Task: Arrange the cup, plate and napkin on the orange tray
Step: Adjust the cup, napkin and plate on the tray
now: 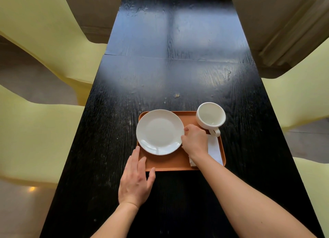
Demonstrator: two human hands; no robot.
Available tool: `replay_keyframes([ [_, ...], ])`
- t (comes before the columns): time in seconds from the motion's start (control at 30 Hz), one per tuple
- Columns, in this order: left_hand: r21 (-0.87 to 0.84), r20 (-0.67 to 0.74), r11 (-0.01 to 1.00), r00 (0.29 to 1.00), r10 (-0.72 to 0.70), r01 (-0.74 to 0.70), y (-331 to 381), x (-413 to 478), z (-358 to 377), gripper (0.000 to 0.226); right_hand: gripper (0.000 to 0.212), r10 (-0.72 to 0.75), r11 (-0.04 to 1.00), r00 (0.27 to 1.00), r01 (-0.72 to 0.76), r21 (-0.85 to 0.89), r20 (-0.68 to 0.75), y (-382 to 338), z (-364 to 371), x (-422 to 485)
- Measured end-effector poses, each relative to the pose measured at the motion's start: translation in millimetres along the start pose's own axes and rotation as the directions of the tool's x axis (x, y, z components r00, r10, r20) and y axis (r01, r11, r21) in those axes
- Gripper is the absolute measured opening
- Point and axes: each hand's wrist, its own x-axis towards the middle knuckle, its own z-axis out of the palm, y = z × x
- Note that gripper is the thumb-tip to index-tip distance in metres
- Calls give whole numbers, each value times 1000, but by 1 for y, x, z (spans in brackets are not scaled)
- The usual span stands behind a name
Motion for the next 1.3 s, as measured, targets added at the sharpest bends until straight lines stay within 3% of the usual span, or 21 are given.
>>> replay_keyframes([
  [0.57, -10, -20, 1000, 1000, -2, 1, -2, 0, 3, 48, 8, 14, 998, 1000, -13, 55, -23, -2, -3, 2],
  [0.8, -19, -25, 1000, 1000, -1, 0, -3, 0, 4, 52, 28, 44, 998, 999, -45, 36, 21, -3, -2, 2],
  [1.0, -2, -28, 1000, 1000, 2, -2, -3, -1, 4, 51, 27, 44, 998, 999, -44, 37, 7, -3, -1, 2],
  [1.3, -7, -19, 1000, 1000, 2, -2, -1, 0, 2, 51, 8, 5, 1000, 1000, -5, 15, -11, -1, -3, 0],
])
